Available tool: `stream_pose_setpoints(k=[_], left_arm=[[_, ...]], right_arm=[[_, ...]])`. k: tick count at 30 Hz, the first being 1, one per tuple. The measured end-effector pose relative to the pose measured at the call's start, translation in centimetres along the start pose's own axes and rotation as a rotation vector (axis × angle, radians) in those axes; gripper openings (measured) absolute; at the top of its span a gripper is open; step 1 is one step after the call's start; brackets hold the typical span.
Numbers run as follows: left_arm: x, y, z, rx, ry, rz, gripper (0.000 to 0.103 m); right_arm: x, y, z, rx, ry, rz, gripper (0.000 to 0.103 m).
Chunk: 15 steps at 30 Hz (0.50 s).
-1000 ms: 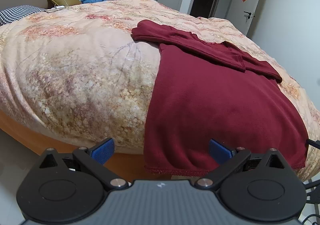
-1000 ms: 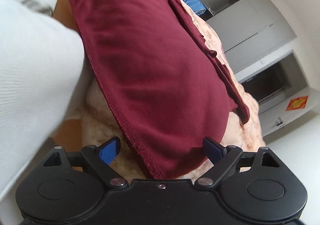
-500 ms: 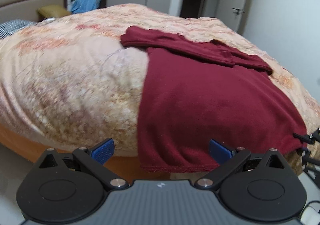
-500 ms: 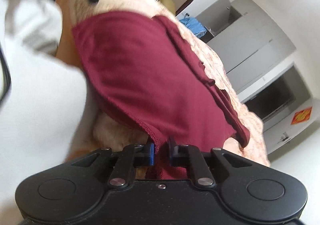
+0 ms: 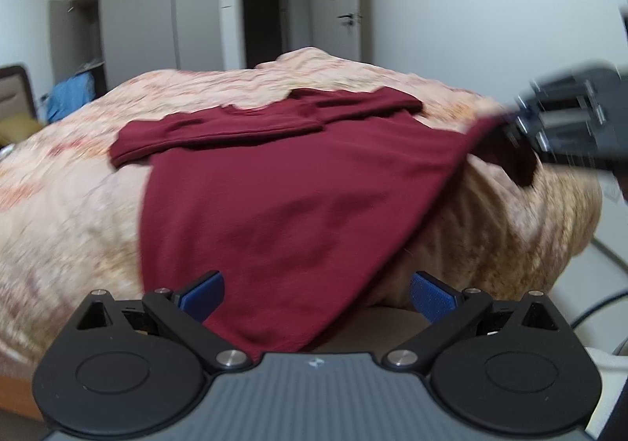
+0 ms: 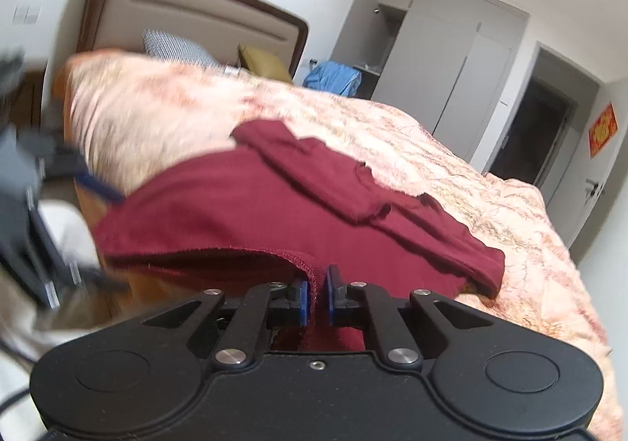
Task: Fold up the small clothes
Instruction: 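Lift the hem with both tools and fold it toward the collar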
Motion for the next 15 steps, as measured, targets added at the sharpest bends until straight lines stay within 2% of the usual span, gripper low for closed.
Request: stream_pose_setpoints(k=[4,7,9,11,14,15], left_arm=[[2.3,1.9,0.3,-0.033,0.099,0.071,0.101],[2.4,2.6,0.3,-0.043,0.119,0.125,0.090],[1.6,2.5,0.1,-0.047,0.101,0.147,0.080],[0.5,2.3,-0.1,-0.051,0.080,0.179,0.057],[-1.1,1.9,-0.6,-0.052,0.067,0.249,0.037],[-1.7,1.6,-0.7,-0.048,0.062,0.264,0.034]], right_arm=[[1.2,-0.4,1.4,0.048,0.052,-0.001,0.008],[1.8,-0.9,2.0,0.070,0.064,-0.017,0.008],[2.2,-1.2,2.2,0.079,0.078,-0.024,0.007],[2.5,-1.5,2.2,0.085,0.083,-0.039,0.007],[2.8,-1.8,1.9,0.084,0.097,-0.053,0.007],[2.8,-1.9,1.7,0.080,0.100,-0.057,0.007]])
Point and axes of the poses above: each gripper's, at about its wrist camera, not at the fingertips, and y roughly the way its jaws point, x to its right, z to its top, the point moved 2 cm from there along y, roughly the way its jaws point, and after that the axes turned 3 degrees about -y, right-handed, at the moved point
